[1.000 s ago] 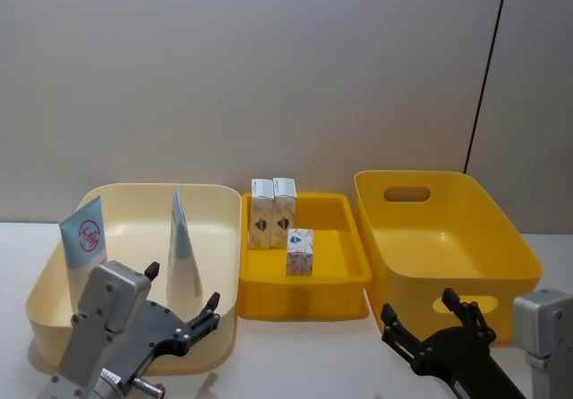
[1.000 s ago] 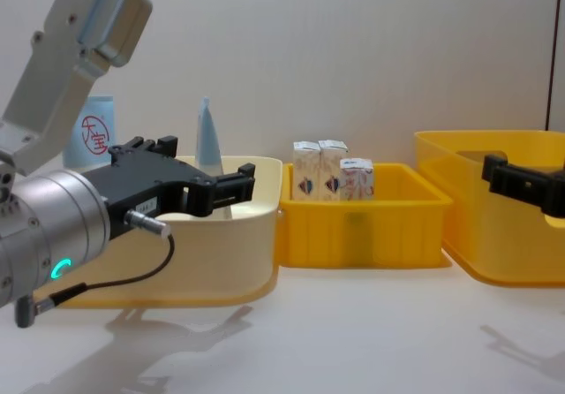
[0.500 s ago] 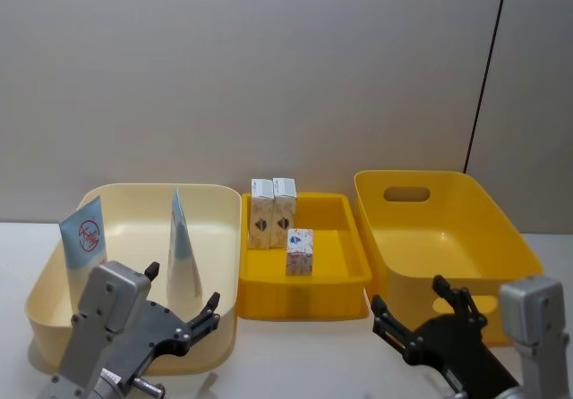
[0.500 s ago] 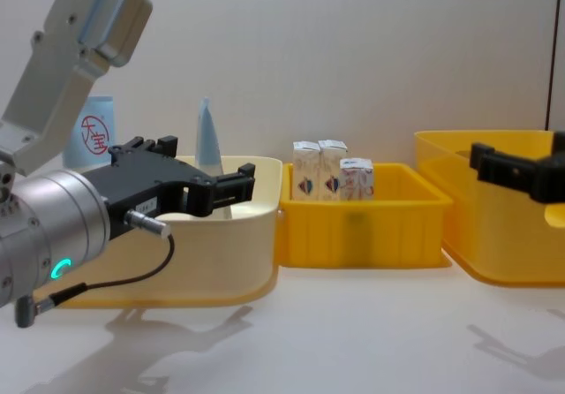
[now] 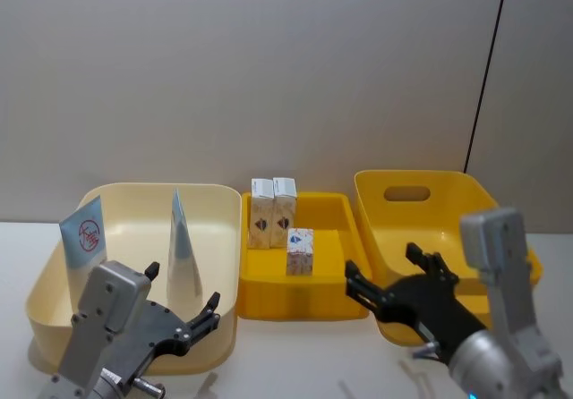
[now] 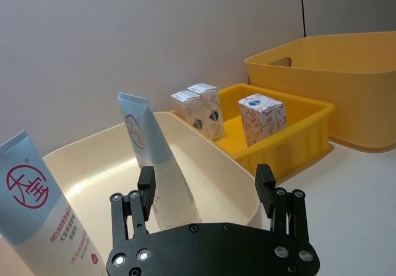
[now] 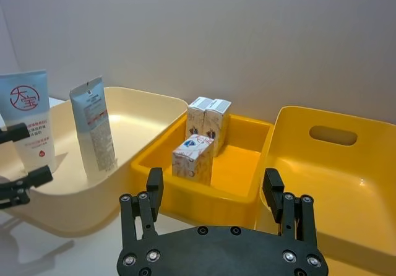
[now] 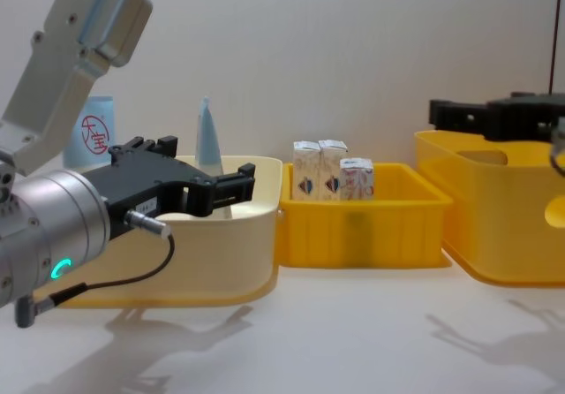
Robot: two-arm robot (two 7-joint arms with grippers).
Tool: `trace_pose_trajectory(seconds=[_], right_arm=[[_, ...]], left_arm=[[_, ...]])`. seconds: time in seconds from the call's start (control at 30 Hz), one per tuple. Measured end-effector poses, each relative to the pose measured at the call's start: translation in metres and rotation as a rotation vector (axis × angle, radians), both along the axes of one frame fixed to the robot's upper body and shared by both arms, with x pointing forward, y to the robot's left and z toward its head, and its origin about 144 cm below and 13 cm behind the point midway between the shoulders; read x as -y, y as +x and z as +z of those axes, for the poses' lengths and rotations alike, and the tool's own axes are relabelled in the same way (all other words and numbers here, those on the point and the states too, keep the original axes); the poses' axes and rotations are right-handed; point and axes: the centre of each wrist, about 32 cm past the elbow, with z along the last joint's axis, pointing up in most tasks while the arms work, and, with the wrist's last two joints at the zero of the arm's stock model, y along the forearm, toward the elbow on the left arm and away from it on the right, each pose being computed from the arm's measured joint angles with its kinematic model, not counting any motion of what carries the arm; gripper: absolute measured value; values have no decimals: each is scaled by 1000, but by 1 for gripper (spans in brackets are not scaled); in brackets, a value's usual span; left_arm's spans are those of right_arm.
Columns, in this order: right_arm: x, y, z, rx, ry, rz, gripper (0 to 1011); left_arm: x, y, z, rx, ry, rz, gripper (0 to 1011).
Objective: Bimanual collaborative sorting of washing and personal care products
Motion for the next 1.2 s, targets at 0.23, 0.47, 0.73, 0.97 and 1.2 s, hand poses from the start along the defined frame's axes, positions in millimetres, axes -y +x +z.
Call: trace_pose_trajectory(seconds=[0.23, 0.47, 0.73, 0.97, 1.2], right_arm=[[-15, 18, 21, -83, -7, -5, 1001], [-31, 39, 36, -172, -31, -11, 1001], [-48, 60, 47, -248, -70, -16, 1001], [-63, 77, 54, -287, -109, -25, 1001], [-71, 90, 55, -304, -143, -48, 1001]], left_arm=[[0, 0, 0, 0, 0, 0, 1003], [0, 0, 0, 0, 0, 0, 1003], [0, 0, 0, 0, 0, 0, 1003], [0, 0, 0, 0, 0, 0, 1003], [0, 0, 0, 0, 0, 0, 1003]])
